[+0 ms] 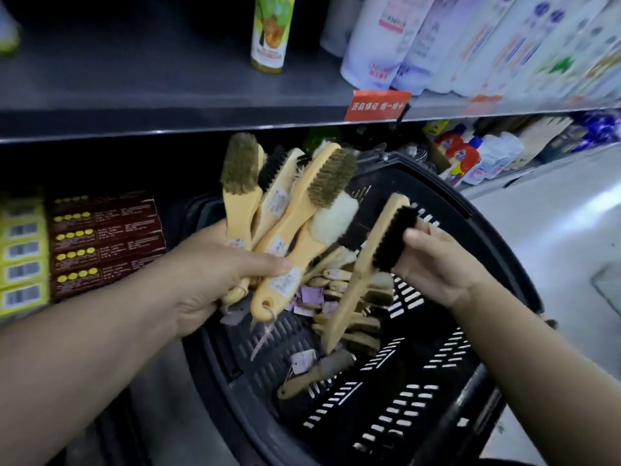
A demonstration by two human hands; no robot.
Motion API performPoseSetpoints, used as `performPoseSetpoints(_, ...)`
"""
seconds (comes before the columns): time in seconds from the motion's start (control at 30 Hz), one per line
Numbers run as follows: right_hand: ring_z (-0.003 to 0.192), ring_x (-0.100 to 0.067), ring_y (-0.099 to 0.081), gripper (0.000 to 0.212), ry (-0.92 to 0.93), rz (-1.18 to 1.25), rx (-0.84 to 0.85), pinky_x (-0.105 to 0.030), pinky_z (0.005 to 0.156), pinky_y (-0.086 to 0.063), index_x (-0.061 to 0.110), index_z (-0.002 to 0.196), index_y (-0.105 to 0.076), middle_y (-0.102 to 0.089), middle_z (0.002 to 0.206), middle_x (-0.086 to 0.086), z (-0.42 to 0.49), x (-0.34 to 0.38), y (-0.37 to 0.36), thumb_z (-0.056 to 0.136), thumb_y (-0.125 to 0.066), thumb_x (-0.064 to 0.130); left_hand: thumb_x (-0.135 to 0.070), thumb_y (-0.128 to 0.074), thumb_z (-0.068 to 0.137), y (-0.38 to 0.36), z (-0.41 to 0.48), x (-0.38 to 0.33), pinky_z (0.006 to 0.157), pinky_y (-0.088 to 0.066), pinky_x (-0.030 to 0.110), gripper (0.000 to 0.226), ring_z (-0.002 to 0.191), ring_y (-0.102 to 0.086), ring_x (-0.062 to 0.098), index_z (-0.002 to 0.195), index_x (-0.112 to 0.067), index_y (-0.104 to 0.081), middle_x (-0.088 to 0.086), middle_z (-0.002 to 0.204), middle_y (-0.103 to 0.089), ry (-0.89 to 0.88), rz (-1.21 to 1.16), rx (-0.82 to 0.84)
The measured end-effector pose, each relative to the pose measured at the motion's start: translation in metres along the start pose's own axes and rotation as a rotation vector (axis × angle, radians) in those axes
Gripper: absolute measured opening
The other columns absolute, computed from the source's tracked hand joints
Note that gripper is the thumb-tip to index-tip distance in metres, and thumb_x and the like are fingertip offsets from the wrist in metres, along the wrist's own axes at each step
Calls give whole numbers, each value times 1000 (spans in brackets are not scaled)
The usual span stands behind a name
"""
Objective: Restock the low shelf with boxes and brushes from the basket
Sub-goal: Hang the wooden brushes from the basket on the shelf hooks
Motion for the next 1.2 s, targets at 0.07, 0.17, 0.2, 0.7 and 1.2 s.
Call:
performPoseSetpoints(0.07, 82, -18, -69, 34, 40, 141, -117, -39, 83, -57, 10, 101, -64, -70, 87, -7, 11, -1, -26, 71, -72, 25, -2, -74, 69, 17, -10, -2, 40, -41, 14, 29, 48, -61, 2, 92, -18, -66, -8, 58, -68, -43, -36, -91)
performPoseSetpoints(0.17, 60, -16, -66, 31, -81, 319, -309, -24, 56, -56, 5, 101, -62, -66, 80, -8, 30, -16, -67, 90, -51, 32, -2, -76, 68, 46, -22, -2, 61, -49, 28, 33, 68, -65, 15, 94, -19, -66, -2, 75, -73, -71, -87, -241)
performPoseSetpoints(0.2, 53, -14, -62, 37, -149, 392, -328, -19, 48, -52, 3, 101, -62, -63, 78, -8, 37, -23, -82, 94, -47, 37, -2, -76, 68, 55, -26, 0, 65, -47, 31, 34, 72, -64, 19, 97, -18, -66, 2, 81, -74, -69, -118, -288)
performPoseSetpoints(0.7, 37, -7, -40, 46, -262, 690, -198, -12, 32, -34, 6, 122, -46, -56, 88, -18, 52, -67, -155, 76, -49, 14, 0, -75, 72, 81, -30, 31, 35, -39, 16, 39, 62, -60, 11, 104, -18, -62, -1, 83, -69, -46, -359, -428)
performPoseSetpoints(1.2, 51, -13, -53, 26, -207, 243, -383, -19, 45, -50, -1, 95, -59, -61, 78, -12, 39, -20, -125, 91, -49, 23, -2, -74, 75, 9, -30, 45, 47, -43, 20, 36, 72, -64, 18, 107, -14, -62, 7, 96, -72, 15, -613, -302)
Point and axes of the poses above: each hand's wrist, its own z-axis towards the middle knuckle, its own y-axis out of the back of the hand, x = y × z, the point moved 3 cm from there along z, towards the middle knuckle
